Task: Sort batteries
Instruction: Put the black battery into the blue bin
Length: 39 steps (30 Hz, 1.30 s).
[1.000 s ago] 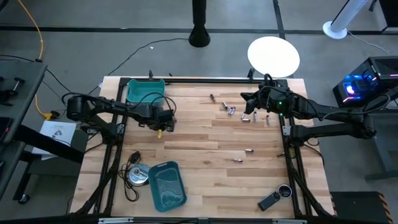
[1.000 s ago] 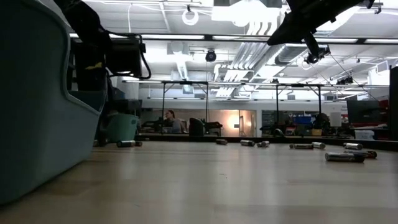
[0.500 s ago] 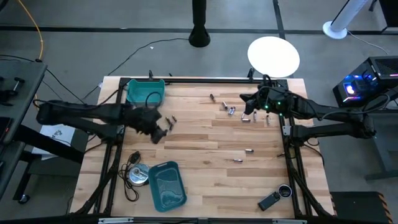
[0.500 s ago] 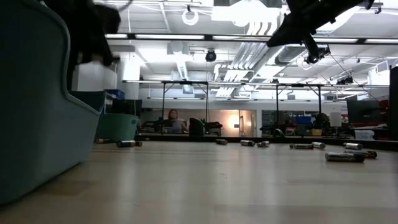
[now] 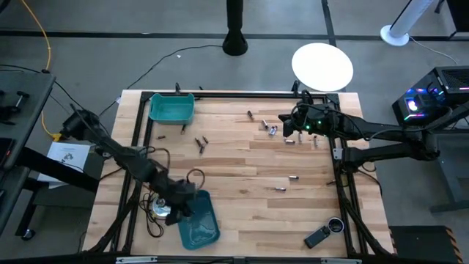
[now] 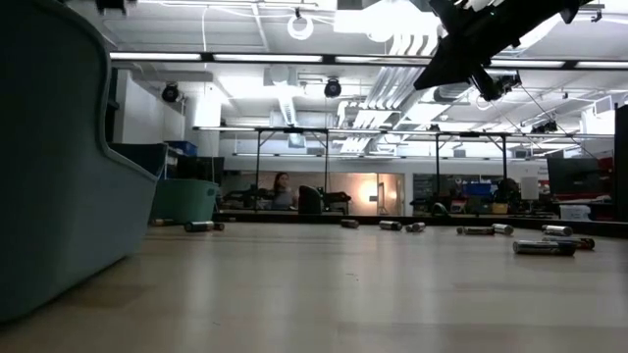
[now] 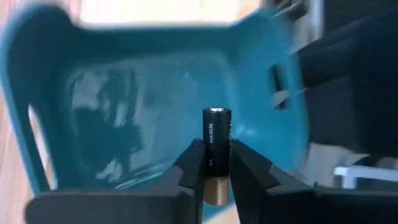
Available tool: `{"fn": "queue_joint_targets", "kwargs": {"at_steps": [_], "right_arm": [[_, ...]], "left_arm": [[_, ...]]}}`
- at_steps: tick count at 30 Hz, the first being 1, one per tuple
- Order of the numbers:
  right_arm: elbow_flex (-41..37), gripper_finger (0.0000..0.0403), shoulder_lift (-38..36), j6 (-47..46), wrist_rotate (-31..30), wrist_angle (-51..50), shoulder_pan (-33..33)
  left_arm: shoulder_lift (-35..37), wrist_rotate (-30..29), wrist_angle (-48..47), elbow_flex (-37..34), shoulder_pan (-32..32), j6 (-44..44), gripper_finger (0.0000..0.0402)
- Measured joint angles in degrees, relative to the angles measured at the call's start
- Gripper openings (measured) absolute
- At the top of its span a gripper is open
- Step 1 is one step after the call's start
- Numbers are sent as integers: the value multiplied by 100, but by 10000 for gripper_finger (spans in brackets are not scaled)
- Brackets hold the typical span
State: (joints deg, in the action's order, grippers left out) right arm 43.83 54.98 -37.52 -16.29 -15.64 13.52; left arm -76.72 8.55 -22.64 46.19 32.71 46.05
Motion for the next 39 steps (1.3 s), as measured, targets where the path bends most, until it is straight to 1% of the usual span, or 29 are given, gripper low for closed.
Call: {"fn": "queue_joint_targets", "kwargs": {"at_steps": [4, 9, 10, 12, 14, 15, 17, 19, 21, 22, 23, 25, 27, 29, 31, 34, 39], "right_arm": [[0, 1, 22, -2, 44, 0, -2], [0, 1, 14, -2, 44, 0, 0], [0, 1, 14, -2, 44, -1, 0], [0, 1, 14, -2, 44, -1, 0], [0, 1, 14, -2, 44, 0, -1], [0, 1, 14, -2, 44, -2, 0], [0, 1, 14, -2, 44, 0, 0], [0, 1, 14, -2, 44, -1, 0], [0, 1, 14, -7, 44, -2, 0], [0, 1, 14, -15, 44, 0, 0], [0, 1, 14, -16, 44, -2, 0], [0, 1, 14, -17, 44, 0, 0], [0, 1, 14, -17, 43, 0, 0], [0, 1, 14, -9, -6, -1, -2], [0, 1, 14, -42, -165, 0, -2], [0, 1, 14, -256, -377, 0, 0], [0, 1, 14, -260, -452, -1, 0]], "left_arm": [[-336, 24, -36, -4, -132, 180, 91], [-222, 348, -134, 1, -528, 160, 131], [-161, 435, -290, 37, -621, 108, 137], [-28, 627, -896, 220, -854, -160, 148], [132, 576, -1710, 515, -1117, -522, 153], [238, 422, -2056, 690, -1267, -740, 155], [446, -169, -2582, 1009, -1563, -1140, 156], [643, -1069, -2902, 1253, -1869, -1406, 157], [747, -1832, -2892, 1363, -2273, -1631, 157], [757, -1999, -2850, 1364, -2522, -1807, 157], [717, -1997, -2815, 1364, -2782, -2029, 157], [487, -1816, -2712, 1362, -3262, -2402, 157], [128, -1677, -2678, 1362, -3668, -2555, 157], [-311, -1673, -2688, 1354, -4021, -2522, 157], [-761, -1665, -2677, 1353, -4323, -2285, 157], [-1363, -1639, -2697, 1353, -4595, -1846, 157], [-2080, -1602, -2687, 1353, -4647, -1123, 158]]}}
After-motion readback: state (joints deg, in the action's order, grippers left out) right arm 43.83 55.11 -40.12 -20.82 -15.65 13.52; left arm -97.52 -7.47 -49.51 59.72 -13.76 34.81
